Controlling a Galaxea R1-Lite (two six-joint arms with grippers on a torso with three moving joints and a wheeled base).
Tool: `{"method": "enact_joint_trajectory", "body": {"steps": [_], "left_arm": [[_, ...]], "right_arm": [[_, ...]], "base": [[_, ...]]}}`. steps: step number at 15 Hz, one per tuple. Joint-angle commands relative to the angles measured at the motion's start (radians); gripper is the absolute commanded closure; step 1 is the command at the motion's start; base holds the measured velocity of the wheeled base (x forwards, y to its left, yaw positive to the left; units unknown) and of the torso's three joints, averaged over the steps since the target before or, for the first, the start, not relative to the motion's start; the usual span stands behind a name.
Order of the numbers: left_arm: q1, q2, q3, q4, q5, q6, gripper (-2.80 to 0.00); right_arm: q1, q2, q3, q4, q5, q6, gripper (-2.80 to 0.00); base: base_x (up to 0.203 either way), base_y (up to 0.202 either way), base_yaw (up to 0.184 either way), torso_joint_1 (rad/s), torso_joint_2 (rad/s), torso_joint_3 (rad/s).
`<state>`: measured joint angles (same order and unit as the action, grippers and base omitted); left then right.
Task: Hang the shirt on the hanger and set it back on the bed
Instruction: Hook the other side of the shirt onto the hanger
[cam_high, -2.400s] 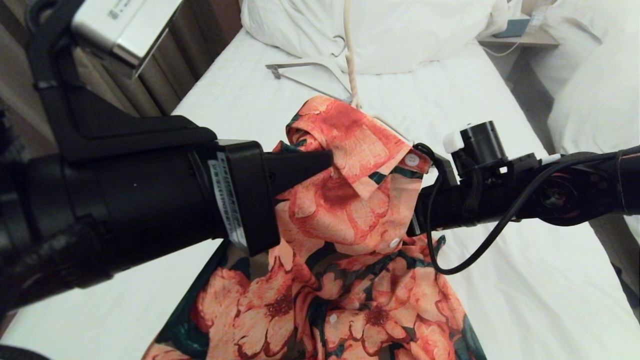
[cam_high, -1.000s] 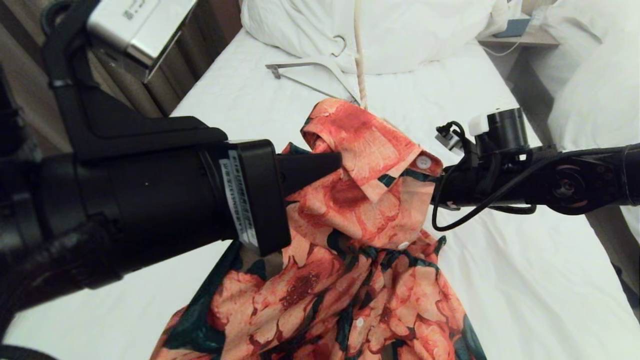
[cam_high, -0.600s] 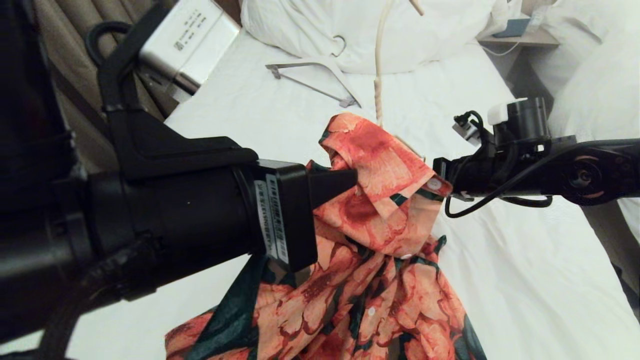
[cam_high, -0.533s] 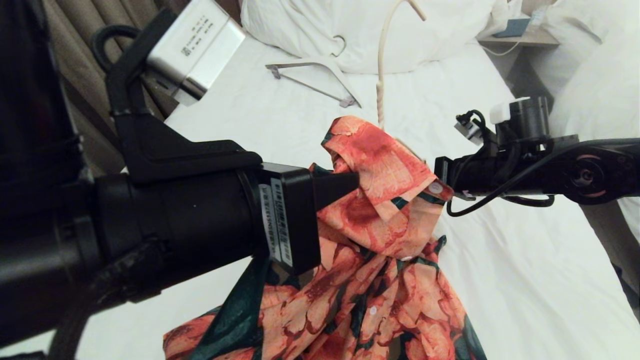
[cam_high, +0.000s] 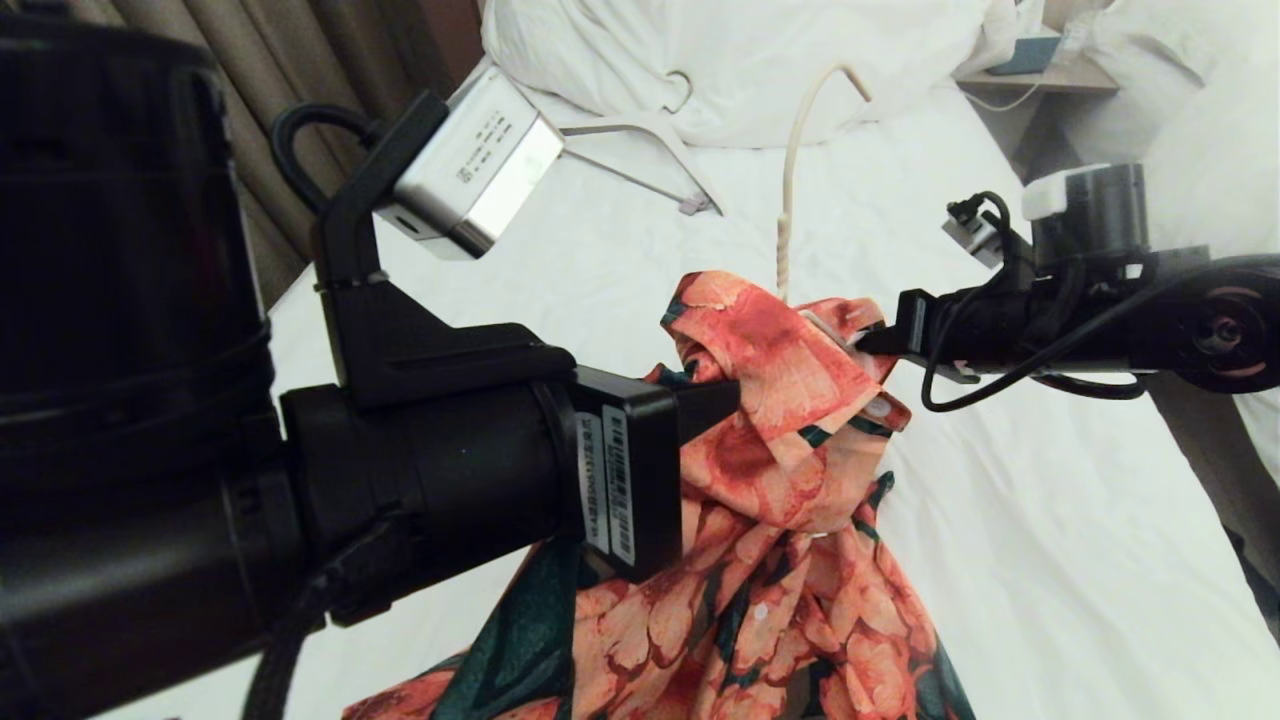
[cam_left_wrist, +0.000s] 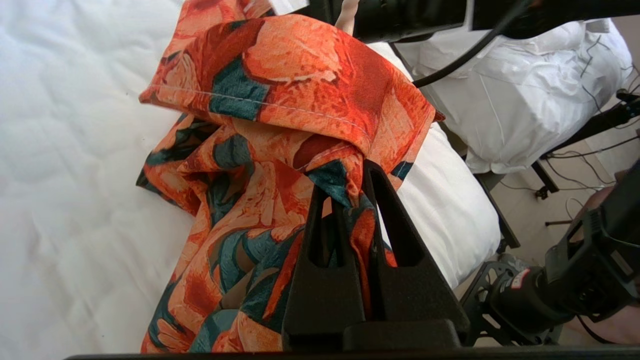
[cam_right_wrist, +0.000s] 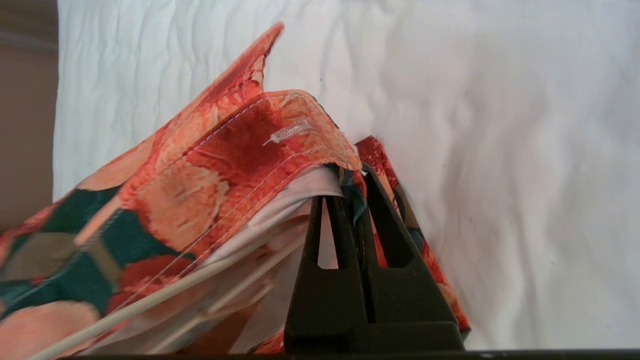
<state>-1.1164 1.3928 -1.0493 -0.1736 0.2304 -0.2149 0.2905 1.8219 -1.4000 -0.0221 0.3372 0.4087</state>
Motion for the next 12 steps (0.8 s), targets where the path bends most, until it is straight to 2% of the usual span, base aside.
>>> {"method": "enact_joint_trajectory", "body": {"steps": [1, 5, 12], "left_arm": [[0.002, 0.003, 0.0, -0.003, 0.005, -0.003, 0.0], [0.001, 0.005, 0.024, -0.034, 0.014, -0.004, 0.0], [0.007, 0.035, 0.134, -0.392, 0.008, -0.006, 0.0]], "right_arm": [[0.001, -0.032, 0.001, 0.01, 0.003, 0.002, 0.0], [0.023, -0.109, -0.002, 0.021, 0.002, 0.0, 0.0], [0.149, -0.173, -0.079, 0.022, 0.0, -0.001, 0.0]], "base": [[0.0, 0.0, 0.0, 0.0, 0.0, 0.0], [0.0, 0.0, 0.0, 0.0, 0.0, 0.0], [0.0, 0.0, 0.0, 0.0, 0.0, 0.0]]}}
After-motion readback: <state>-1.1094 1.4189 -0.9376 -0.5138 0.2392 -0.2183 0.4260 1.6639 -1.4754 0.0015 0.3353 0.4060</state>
